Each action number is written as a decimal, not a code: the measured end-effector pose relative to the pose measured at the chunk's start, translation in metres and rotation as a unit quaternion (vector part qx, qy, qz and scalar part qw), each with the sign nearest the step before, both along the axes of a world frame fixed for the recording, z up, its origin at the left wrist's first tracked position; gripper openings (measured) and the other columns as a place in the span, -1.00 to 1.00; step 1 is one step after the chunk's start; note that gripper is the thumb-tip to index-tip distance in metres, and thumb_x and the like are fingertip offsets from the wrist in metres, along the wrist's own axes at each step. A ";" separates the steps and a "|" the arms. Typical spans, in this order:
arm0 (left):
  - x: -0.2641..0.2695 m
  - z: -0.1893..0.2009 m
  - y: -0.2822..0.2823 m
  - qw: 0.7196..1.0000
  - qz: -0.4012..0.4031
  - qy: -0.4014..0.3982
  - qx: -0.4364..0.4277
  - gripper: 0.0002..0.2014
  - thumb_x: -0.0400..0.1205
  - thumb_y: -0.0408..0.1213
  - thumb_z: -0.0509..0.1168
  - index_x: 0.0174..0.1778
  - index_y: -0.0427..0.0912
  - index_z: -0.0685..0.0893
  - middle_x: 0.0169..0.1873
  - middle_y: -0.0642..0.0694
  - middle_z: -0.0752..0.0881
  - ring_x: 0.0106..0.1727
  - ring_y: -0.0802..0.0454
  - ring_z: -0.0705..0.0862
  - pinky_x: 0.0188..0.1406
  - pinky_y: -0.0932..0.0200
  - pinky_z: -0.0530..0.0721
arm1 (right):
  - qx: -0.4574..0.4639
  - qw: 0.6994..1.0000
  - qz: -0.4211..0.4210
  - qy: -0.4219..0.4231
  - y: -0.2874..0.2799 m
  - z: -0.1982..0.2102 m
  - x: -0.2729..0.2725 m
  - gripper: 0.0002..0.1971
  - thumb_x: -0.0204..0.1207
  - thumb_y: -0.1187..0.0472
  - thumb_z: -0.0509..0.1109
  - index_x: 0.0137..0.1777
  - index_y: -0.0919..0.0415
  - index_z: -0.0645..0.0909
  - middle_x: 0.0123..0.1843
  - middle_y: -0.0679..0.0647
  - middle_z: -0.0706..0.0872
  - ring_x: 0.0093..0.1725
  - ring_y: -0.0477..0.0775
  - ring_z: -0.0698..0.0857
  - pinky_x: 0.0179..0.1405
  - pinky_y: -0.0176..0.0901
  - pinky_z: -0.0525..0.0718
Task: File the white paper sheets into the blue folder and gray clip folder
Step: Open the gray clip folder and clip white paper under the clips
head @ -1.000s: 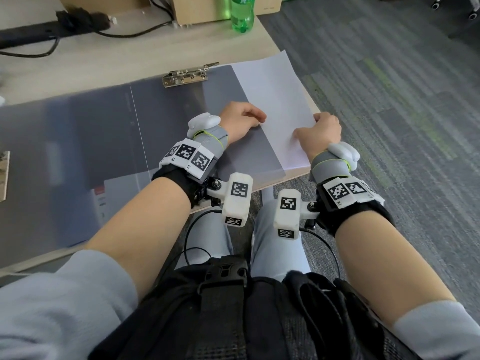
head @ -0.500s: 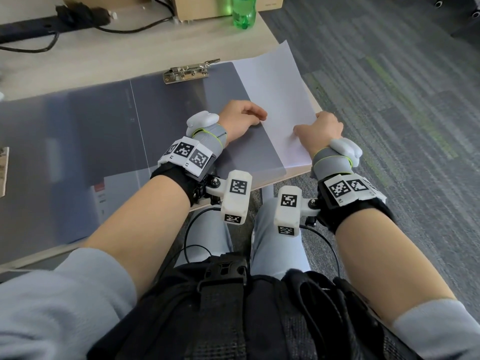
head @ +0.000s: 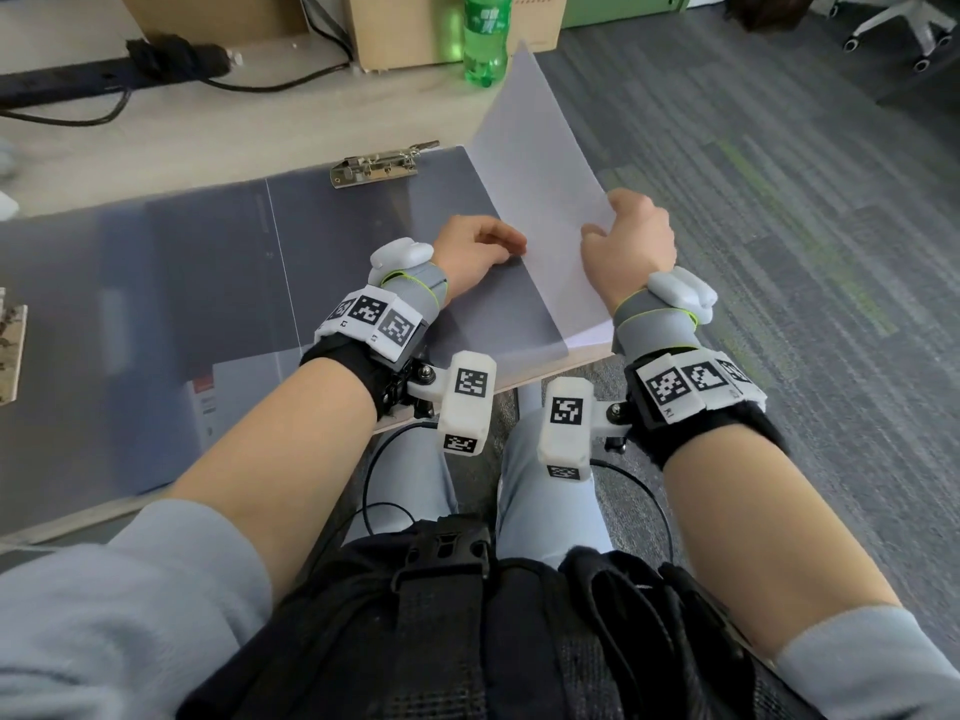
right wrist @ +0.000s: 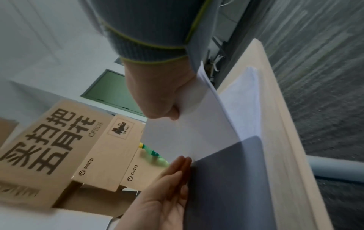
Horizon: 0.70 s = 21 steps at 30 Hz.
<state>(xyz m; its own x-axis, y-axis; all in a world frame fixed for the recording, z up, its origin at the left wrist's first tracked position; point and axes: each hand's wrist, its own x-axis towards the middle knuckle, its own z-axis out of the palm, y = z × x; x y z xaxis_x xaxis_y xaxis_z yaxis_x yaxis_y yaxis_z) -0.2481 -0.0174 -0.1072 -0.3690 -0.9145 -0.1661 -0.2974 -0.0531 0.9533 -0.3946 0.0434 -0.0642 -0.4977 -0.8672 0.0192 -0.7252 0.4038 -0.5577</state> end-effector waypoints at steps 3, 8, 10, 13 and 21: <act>0.002 0.003 0.001 1.000 -0.001 0.005 -0.002 -0.67 0.55 -0.70 0.10 0.17 -0.52 0.63 0.08 -0.28 0.70 -0.43 0.55 0.65 -0.40 0.65 0.47 | -0.037 0.998 0.008 0.058 0.004 0.020 0.002 -0.73 0.56 0.25 0.21 0.23 0.23 0.54 0.11 0.31 0.68 0.08 0.41 0.63 -0.15 -0.06 0.37; 0.005 0.008 -0.002 1.000 0.021 0.008 0.018 -0.70 0.60 -0.60 0.14 0.22 -0.45 0.61 -0.22 -0.02 0.69 -0.26 0.35 0.67 -0.30 0.58 0.58 | -0.118 0.986 0.010 0.119 0.016 0.052 0.002 -0.71 0.56 0.29 0.16 0.25 0.25 0.52 0.01 0.38 0.70 -0.02 0.45 0.60 -0.21 -0.04 0.31; 0.006 0.015 -0.004 0.998 0.043 0.038 0.038 -0.74 0.64 -0.52 0.16 0.23 -0.33 0.58 -0.23 -0.01 0.66 -0.20 0.18 0.64 -0.23 0.42 0.63 | -0.158 0.979 0.004 0.128 0.018 0.063 0.005 -0.71 0.54 0.30 0.17 0.24 0.24 0.54 -0.08 0.37 0.69 -0.10 0.44 0.59 -0.24 -0.06 0.30; 0.011 0.029 -0.009 0.989 0.105 0.091 0.054 -0.71 0.70 -0.35 0.18 0.34 -0.28 0.46 -0.05 -0.11 0.59 -0.24 0.11 0.60 -0.38 0.35 0.60 | -0.226 0.968 -0.012 0.107 0.019 0.070 0.011 -0.72 0.51 0.30 0.20 0.18 0.28 0.58 -0.28 0.27 0.55 -0.26 0.36 0.44 -0.27 -0.03 0.31; 0.050 0.084 -0.035 0.968 0.213 0.133 -0.021 -0.23 0.52 0.24 0.17 0.56 -0.16 0.28 0.28 0.07 0.55 0.07 0.16 0.61 0.28 0.06 0.61 | -0.389 0.921 0.004 0.007 0.012 0.078 0.029 -0.76 0.43 0.25 0.27 -0.02 0.38 0.66 -0.44 0.31 0.56 -0.44 0.25 0.40 -0.40 -0.11 0.30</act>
<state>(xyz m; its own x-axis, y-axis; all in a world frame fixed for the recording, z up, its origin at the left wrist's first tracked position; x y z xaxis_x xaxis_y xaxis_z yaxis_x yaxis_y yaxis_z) -0.1976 -0.0524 -0.0236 0.0190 -0.9969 -0.0762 -0.0011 -0.0762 0.9971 -0.3654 0.0555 0.0141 -0.4866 -0.5916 0.6428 -0.7359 -0.1189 -0.6665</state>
